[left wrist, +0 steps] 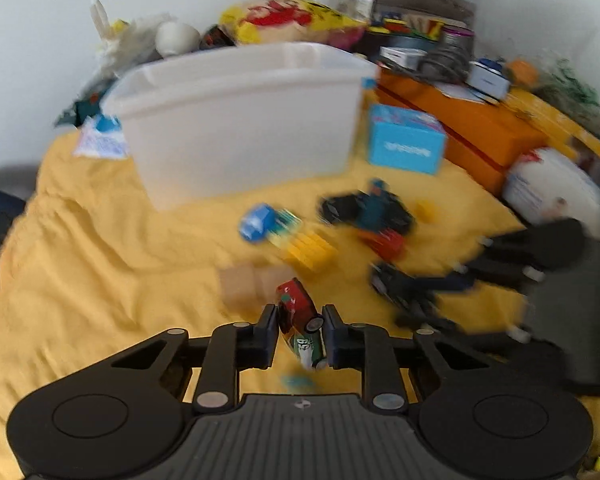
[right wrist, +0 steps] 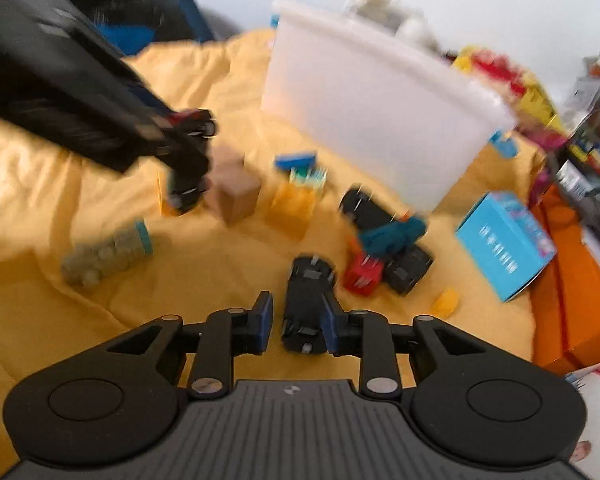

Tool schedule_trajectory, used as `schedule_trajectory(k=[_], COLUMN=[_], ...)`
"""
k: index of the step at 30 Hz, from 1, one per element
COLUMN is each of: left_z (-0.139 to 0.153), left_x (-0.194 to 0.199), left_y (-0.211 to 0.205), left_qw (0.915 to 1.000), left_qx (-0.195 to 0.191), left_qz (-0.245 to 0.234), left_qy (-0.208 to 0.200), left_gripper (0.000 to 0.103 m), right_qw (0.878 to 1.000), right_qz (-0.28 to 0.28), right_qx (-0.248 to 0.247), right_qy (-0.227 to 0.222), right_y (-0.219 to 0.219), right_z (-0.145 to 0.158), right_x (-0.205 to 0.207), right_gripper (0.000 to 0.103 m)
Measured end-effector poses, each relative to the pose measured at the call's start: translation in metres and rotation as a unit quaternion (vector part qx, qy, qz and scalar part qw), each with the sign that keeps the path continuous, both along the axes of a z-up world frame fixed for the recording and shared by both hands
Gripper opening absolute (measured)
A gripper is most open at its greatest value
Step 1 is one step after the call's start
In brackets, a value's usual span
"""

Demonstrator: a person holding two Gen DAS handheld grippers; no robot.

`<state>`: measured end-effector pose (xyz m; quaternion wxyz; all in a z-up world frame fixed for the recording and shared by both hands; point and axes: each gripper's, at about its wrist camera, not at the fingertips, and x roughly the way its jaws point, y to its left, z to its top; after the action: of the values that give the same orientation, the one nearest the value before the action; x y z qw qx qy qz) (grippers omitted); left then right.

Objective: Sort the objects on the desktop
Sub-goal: 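Grasp the black car with the right tool while the left grasps the red-and-green race car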

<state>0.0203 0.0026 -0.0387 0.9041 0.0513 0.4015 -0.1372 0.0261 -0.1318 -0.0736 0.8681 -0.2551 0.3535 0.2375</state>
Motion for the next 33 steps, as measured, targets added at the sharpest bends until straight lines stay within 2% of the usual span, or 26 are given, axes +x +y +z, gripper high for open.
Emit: schedule_trajectory(k=[1,2,4,5,8,10,14,15,18,19,20,21,22,24,27,28,30,33], left_z=[-0.003,-0.007,-0.015,-0.019,-0.027,-0.030,-0.028,-0.026,-0.025,-0.026,-0.029,-0.031,-0.034,-0.035,-0.034,-0.034,-0.035,-0.041], left_x=[-0.007,-0.011,-0.022,-0.026,-0.040,-0.045,-0.051,-0.050,-0.046,-0.043,-0.041,-0.038,-0.033,-0.026,-0.019,-0.018,-0.016,-0.009], left_y=[-0.006,-0.011,-0.024,-0.030,-0.044,-0.052,-0.062,-0.062,-0.061,-0.060,-0.060,-0.058,-0.056,-0.052,-0.050,-0.050,-0.052,-0.056], left_qw=[0.9999,0.9994,0.9964,0.9946,0.9882,0.9850,0.9843,0.9849,0.9843,0.9832,0.9820,0.9813,0.9814,0.9831,0.9849,0.9853,0.9853,0.9843], left_qx=[0.009,0.024,0.056,0.069,0.096,0.103,0.103,0.103,0.114,0.123,0.133,0.138,0.138,0.128,0.111,0.105,0.096,0.104], left_qz=[-0.013,-0.026,-0.063,-0.078,-0.119,-0.138,-0.143,-0.139,-0.132,-0.132,-0.130,-0.129,-0.131,-0.129,-0.132,-0.134,-0.141,-0.143], left_qy=[0.002,0.002,-0.003,-0.003,-0.012,-0.012,-0.011,-0.014,-0.026,-0.028,-0.032,-0.034,-0.028,-0.021,-0.016,-0.014,-0.006,0.008], left_gripper=[0.024,0.024,0.024,0.024,0.024,0.027,0.028,0.032,0.056,0.057,0.057,0.057,0.057,0.057,0.057,0.057,0.057,0.057], right_qw=[1.000,1.000,1.000,1.000,0.993,0.979,0.942,0.932,0.891,0.883,0.880,0.882,0.888,0.910,0.945,0.950,0.952,0.965], right_qz=[-0.008,-0.011,-0.019,-0.026,-0.077,-0.114,-0.161,-0.166,-0.181,-0.182,-0.184,-0.189,-0.193,-0.187,-0.185,-0.182,-0.166,-0.139], right_qx=[-0.013,-0.025,-0.023,-0.010,0.072,0.141,0.237,0.257,0.326,0.334,0.335,0.333,0.323,0.292,0.223,0.213,0.215,0.181], right_qy=[-0.005,-0.011,-0.011,-0.003,0.050,0.097,0.175,0.194,0.260,0.275,0.282,0.276,0.263,0.227,0.153,0.141,0.142,0.130], right_y=[0.001,0.001,-0.006,-0.011,-0.039,-0.062,-0.094,-0.099,-0.115,-0.117,-0.117,-0.119,-0.119,-0.116,-0.108,-0.108,-0.108,-0.094], right_z=[-0.004,-0.006,-0.006,-0.004,0.003,0.004,0.004,0.004,-0.004,-0.008,-0.012,-0.012,-0.010,-0.002,0.012,0.014,0.017,0.018], right_x=[0.001,0.001,0.002,0.003,0.014,0.022,0.025,0.024,0.022,0.022,0.022,0.020,0.017,0.012,0.005,0.004,0.004,0.005], right_gripper=[0.030,0.024,0.020,0.020,0.019,0.019,0.019,0.019,0.019,0.020,0.027,0.036,0.039,0.042,0.041,0.041,0.041,0.041])
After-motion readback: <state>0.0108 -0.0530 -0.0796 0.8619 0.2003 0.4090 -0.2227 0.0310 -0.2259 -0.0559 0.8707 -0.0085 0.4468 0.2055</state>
